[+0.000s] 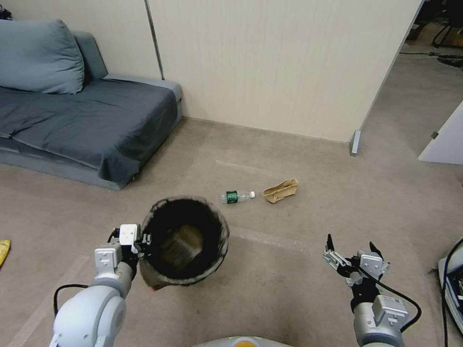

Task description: Pick up the trash bin, then pick up the garbage from the floor and place it into the trash bin.

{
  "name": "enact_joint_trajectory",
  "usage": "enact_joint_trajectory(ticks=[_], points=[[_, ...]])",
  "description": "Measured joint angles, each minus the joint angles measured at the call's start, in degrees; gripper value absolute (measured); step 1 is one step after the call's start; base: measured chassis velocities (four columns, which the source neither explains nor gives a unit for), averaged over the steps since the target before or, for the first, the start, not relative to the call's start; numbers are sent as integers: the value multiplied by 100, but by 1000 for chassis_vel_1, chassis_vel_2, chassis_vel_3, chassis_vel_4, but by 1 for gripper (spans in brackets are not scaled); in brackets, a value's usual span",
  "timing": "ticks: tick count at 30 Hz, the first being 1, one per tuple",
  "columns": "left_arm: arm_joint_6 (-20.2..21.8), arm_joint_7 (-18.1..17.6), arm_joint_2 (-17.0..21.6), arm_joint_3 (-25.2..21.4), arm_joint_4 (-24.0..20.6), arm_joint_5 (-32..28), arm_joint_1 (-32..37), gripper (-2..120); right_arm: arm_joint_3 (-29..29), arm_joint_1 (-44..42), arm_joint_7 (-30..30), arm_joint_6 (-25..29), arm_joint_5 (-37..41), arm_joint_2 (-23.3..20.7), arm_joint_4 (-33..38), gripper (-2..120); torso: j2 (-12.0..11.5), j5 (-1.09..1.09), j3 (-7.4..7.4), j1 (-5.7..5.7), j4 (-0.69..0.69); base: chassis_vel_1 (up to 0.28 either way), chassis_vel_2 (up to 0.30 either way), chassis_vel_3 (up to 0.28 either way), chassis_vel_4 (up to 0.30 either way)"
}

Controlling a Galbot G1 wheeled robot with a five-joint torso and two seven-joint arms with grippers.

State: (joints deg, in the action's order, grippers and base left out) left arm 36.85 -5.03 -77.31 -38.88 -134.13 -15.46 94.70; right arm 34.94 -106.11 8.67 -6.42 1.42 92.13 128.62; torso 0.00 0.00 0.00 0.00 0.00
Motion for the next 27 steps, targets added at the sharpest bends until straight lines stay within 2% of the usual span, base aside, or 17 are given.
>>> enact_joint_trajectory(ticks=[5, 12, 19, 27], points=[[-24, -114, 8, -138, -372, -24, 176, 3, 20, 14, -26, 31, 14, 0, 42, 100, 0, 0, 0, 0, 0, 0, 0, 0, 0], [-156, -128, -136, -215, -599, 236, 439, 3, 32, 41, -73, 75, 28, 1, 67, 100, 0, 0, 0, 0, 0, 0, 0, 0, 0], [-293, -128, -327, -301, -644, 530, 561, 3, 111, -19, -77, 150, 32, 0, 105, 100, 0, 0, 0, 0, 0, 0, 0, 0, 0], [-294, -122, -353, -325, -622, 536, 595, 3, 132, -56, -58, 240, 51, 0, 103, 100, 0, 0, 0, 0, 0, 0, 0, 0, 0]])
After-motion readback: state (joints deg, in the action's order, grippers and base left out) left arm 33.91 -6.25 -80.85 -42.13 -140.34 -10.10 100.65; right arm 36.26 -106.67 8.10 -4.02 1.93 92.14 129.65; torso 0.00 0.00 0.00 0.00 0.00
